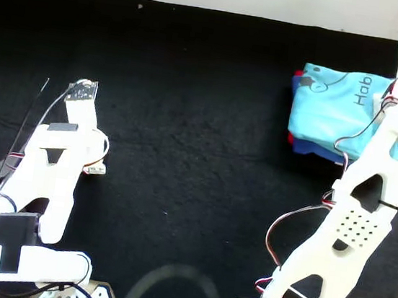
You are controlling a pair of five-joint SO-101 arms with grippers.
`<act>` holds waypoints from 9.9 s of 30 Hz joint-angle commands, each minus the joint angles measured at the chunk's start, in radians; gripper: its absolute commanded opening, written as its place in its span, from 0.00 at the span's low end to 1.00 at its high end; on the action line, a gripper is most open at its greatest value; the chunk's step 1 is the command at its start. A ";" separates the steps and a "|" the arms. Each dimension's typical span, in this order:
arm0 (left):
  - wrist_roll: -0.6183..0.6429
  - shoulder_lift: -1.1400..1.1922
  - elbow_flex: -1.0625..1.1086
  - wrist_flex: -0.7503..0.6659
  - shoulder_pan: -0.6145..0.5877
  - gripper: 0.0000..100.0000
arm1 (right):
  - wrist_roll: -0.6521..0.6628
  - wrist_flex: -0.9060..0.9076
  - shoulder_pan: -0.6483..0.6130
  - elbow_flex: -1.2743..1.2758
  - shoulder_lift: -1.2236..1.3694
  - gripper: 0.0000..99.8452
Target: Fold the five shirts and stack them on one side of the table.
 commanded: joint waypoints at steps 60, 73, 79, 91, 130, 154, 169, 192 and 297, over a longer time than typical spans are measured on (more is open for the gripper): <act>-0.413 0.470 -0.839 0.755 -0.558 0.00 | -0.370 0.361 -0.481 1.176 -1.225 0.28; -0.239 0.088 -0.839 0.861 0.036 0.01 | -0.371 0.285 -0.478 1.415 -1.233 0.28; -0.222 -0.130 -0.865 0.852 0.343 0.01 | -0.374 0.239 -0.478 1.511 -1.233 0.28; -0.222 -0.208 -1.259 0.850 0.553 0.01 | -0.376 0.234 -0.479 1.518 -1.234 0.28; -0.229 0.028 -0.806 0.637 -0.174 0.17 | -0.485 -0.277 -0.888 1.624 -0.763 0.28; -0.229 0.028 -0.806 0.638 -0.170 0.17 | -0.488 -0.294 -0.808 1.391 -0.610 0.28; -0.229 0.025 -0.809 0.637 -0.170 0.17 | -0.480 -0.423 -0.822 1.369 -0.458 0.21; -0.222 0.031 -0.814 0.631 -0.005 0.17 | -0.221 -0.077 -0.501 1.167 -1.121 0.01; -0.048 -0.076 -1.488 0.829 0.196 0.01 | -0.133 0.321 -0.394 -0.124 -0.699 0.01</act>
